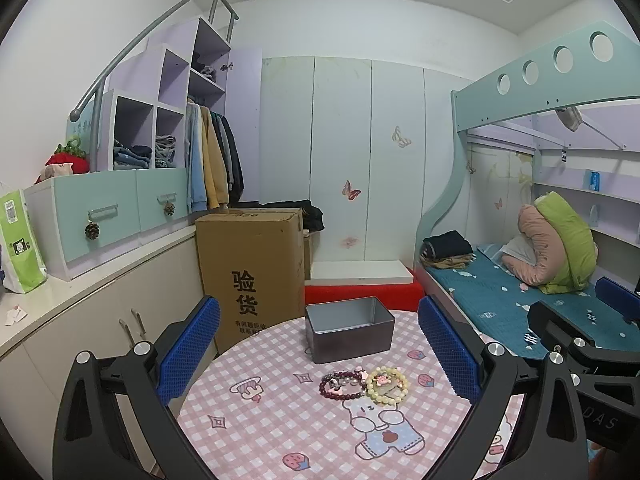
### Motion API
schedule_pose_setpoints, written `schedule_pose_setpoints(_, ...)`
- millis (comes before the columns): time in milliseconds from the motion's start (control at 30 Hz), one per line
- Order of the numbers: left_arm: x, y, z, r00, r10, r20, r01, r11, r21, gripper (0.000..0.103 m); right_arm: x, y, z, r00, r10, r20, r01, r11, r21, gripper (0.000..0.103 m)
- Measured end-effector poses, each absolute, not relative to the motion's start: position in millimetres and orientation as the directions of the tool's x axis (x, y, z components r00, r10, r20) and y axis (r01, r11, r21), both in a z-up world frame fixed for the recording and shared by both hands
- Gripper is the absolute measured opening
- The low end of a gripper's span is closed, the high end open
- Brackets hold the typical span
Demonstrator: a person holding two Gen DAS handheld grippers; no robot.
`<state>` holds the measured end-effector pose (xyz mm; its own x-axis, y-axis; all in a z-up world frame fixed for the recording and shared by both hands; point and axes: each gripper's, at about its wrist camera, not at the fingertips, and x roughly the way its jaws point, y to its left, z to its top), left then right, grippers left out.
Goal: Organize jewelry
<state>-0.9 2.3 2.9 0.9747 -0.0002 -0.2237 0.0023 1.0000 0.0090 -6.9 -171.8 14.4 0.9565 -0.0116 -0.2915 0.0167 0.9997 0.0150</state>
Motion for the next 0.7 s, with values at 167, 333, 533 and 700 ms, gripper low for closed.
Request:
schedule_pose_setpoints(167,-1.2,3.2,7.1,0.975,-0.002,-0.222,0.004,1.000,0.008,0.096,-5.2,-174.3,10.6,0.957,-0.011,-0.291,0.017,1.000,0.016,0.094)
schedule_pose_setpoints(333,-1.2,3.9,8.8,0.975,-0.001,-0.222,0.003,1.000,0.008,0.096,-5.4,-174.6,11.0,0.956,-0.011,-0.293,0.017,1.000,0.017,0.094)
schedule_pose_setpoints(533,-1.8,2.3,6.6,0.976,-0.001,-0.219,0.003,1.000,0.010,0.096,-5.4,-174.8,11.0,0.956,-0.011,-0.294,0.017,1.000,0.018,0.094)
schedule_pose_setpoints(700,-2.5,2.8,8.3,0.976,0.000,-0.219,0.003,1.000,0.012,0.096,-5.2,-174.9,10.8,0.956,-0.009,-0.294,0.016,1.000,0.020,0.094)
